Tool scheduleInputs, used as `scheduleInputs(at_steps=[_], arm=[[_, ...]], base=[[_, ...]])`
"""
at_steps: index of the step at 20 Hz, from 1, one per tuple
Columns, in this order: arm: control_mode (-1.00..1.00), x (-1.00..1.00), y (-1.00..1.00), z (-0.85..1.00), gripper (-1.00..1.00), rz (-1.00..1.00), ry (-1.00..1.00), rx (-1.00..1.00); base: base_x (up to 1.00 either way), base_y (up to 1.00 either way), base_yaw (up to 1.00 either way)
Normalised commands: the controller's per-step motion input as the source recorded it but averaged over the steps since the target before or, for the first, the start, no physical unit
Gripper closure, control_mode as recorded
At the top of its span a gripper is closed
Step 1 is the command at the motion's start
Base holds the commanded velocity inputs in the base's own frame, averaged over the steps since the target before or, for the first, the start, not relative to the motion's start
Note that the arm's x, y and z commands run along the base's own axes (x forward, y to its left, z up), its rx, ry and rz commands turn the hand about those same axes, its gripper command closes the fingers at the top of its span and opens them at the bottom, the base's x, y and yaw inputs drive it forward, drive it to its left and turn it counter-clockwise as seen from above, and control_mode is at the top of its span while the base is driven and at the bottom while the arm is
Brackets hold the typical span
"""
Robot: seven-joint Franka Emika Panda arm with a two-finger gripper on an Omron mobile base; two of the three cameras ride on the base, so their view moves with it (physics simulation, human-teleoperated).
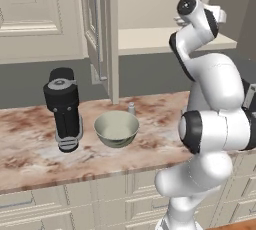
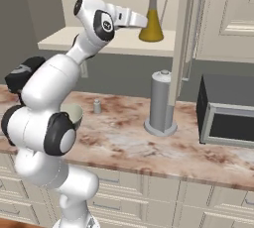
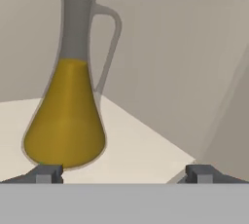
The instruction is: Retrieve the bottle and the shaker from the cabinet and place them next to the mixing bowl on the counter. Then add garlic from the fridge to the mixing bowl.
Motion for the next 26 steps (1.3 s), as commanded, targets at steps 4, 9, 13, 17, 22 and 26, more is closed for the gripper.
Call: scheduleInputs(at_steps=[4, 9, 13, 17, 22, 26], arm=[[-1.00, 0.37, -0.15, 0.24, -1.00, 0.00, 0.08, 0.09], [-1.00, 0.31, -0.01, 0.01, -1.00, 0.00, -0.03, 0.15], [-1.00, 0.26, 0.00, 0.00, -1.00, 0.00, -0.12, 0.12], [-1.00, 0.23, 0.00, -0.01, -1.00, 0.00, -0.15, 0.06], [-1.00, 0.36, -0.02, -0.01, -1.00, 0.00, -0.04, 0.02], [-1.00, 0.66, -0.14, -0.01, -1.00, 0.02, 0.00, 0.00]], base=[[0.00, 0.00, 0.00], [0.00, 0.00, 0.00], [0.00, 0.00, 0.00], [0.00, 0.00, 0.00], [0.00, 0.00, 0.00], [0.00, 0.00, 0.00]])
